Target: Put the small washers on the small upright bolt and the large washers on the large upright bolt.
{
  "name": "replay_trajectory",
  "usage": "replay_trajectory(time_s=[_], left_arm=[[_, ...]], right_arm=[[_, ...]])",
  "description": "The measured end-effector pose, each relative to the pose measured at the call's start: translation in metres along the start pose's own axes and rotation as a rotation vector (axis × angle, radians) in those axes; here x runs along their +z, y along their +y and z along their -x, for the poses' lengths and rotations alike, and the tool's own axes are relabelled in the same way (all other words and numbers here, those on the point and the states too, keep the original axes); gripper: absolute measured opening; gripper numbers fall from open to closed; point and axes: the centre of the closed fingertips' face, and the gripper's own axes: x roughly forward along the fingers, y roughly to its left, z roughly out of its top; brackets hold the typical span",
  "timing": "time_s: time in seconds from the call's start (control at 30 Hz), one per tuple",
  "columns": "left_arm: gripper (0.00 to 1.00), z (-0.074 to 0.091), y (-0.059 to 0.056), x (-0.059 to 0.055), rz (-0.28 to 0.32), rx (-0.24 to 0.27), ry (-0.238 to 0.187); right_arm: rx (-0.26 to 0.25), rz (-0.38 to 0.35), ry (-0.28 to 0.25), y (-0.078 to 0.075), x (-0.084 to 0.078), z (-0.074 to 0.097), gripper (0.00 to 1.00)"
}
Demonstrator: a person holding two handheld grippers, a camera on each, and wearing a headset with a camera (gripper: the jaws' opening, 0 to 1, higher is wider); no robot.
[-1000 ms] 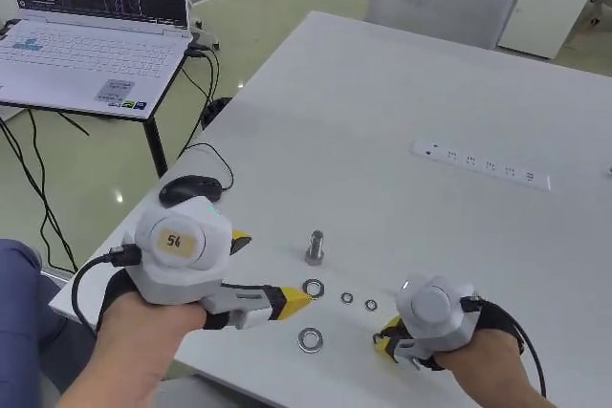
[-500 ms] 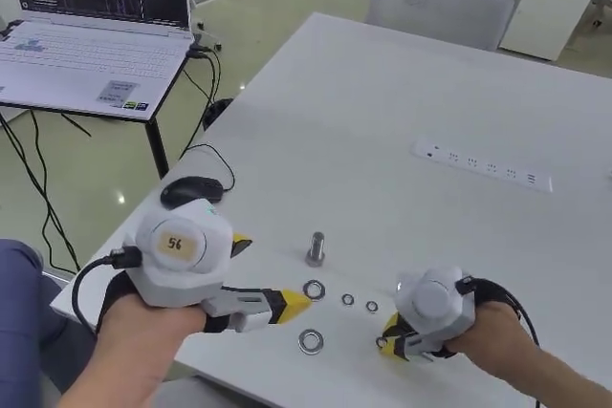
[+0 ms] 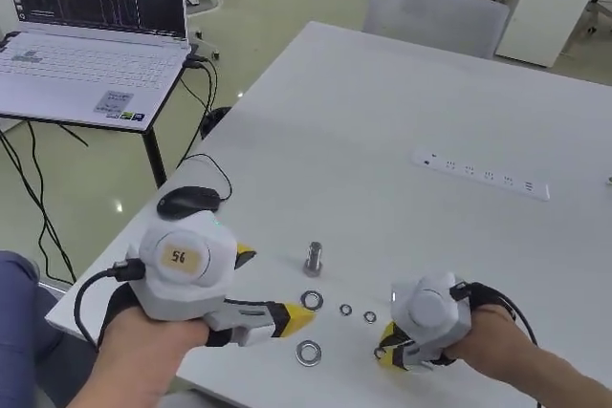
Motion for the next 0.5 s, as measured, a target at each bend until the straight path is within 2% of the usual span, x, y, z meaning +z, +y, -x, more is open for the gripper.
replay_trajectory(time_s=[0.2, 0.33, 0.5], left_arm=[[0.67, -0.0012, -0.0002, 0.0036, -0.013, -0.004, -0.002], [0.67, 0.0002, -0.0001, 0.0025, -0.012, -0.002, 0.0], [0.67, 0.0022, 0.0023, -0.001, -0.006, 0.005, 0.004]], right_arm=[[-0.029, -0.036, -0.016, -0.0006, -0.0004, 0.0007, 0.14], [-0.051, -0.157, -0.073, -0.0014, 0.0009, 0.0013, 0.13], [-0.074, -0.22, -0.112, -0.0015, -0.0013, 0.0022, 0.13]])
